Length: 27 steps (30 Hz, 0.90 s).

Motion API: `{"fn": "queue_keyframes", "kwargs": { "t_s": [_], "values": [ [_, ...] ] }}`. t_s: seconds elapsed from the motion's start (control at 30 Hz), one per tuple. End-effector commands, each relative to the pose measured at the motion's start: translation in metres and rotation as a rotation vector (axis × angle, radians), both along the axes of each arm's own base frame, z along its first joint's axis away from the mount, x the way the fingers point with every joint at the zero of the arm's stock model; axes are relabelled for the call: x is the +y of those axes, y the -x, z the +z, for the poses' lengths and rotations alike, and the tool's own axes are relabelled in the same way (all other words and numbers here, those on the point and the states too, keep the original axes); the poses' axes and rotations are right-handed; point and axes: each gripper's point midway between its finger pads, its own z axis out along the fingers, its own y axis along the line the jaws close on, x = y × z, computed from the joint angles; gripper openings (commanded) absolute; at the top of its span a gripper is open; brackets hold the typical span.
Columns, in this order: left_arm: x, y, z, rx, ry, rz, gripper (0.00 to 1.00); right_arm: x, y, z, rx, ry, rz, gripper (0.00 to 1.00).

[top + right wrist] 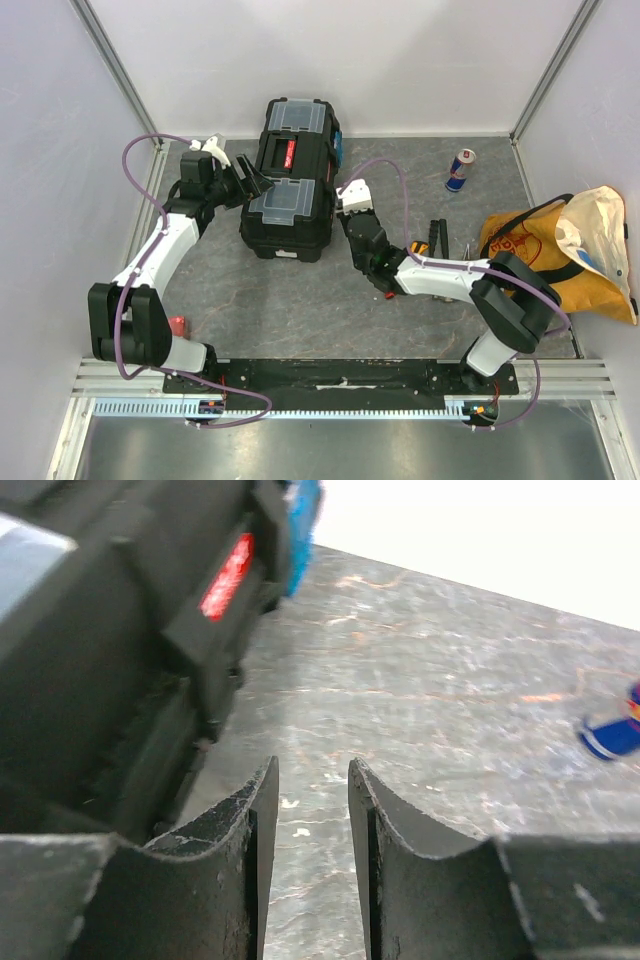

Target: Pack the tool kit

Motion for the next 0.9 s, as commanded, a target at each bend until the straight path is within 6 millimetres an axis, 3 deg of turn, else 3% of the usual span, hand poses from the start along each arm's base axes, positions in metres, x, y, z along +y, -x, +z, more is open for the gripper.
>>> {"fn": "queue_keyframes", "kwargs": {
  "t_s": [0.0, 0.1, 0.2, 0.33, 0.4, 0.63, 0.77, 0.87],
  "values": [
    [0.004, 0.120, -0.129, 0.568, -0.157, -0.147, 0.63, -0.040, 0.000, 0.025, -0.046, -0.063, -0.224, 0.41],
    [0.004, 0.117, -0.122, 0.543, -0.153, -0.142, 0.64, -0.041, 0.004, 0.024, -0.003, -0.111, -0.208, 0.45],
    [0.003, 0.110, -0.108, 0.499, -0.150, -0.139, 0.67, -0.046, 0.002, 0.023, 0.072, -0.169, -0.220, 0.57],
    [0.000, 0.095, -0.082, 0.430, -0.136, -0.138, 0.72, -0.053, -0.015, 0.025, 0.194, -0.341, -0.207, 0.75],
    [-0.002, 0.083, -0.064, 0.374, -0.133, -0.136, 0.76, -0.055, -0.024, 0.029, 0.244, -0.410, -0.172, 0.79],
    [-0.004, 0.030, 0.002, 0.169, -0.152, -0.111, 0.79, -0.002, -0.033, 0.060, 0.357, -0.528, 0.132, 0.91],
    [-0.006, 0.023, 0.006, 0.160, -0.136, -0.106, 0.79, 0.035, -0.038, 0.072, 0.414, -0.564, 0.298, 0.91],
    [-0.012, 0.031, 0.004, 0.180, -0.114, -0.139, 0.79, 0.059, -0.037, 0.060, 0.509, -0.622, 0.378, 0.89]
  ]
}}
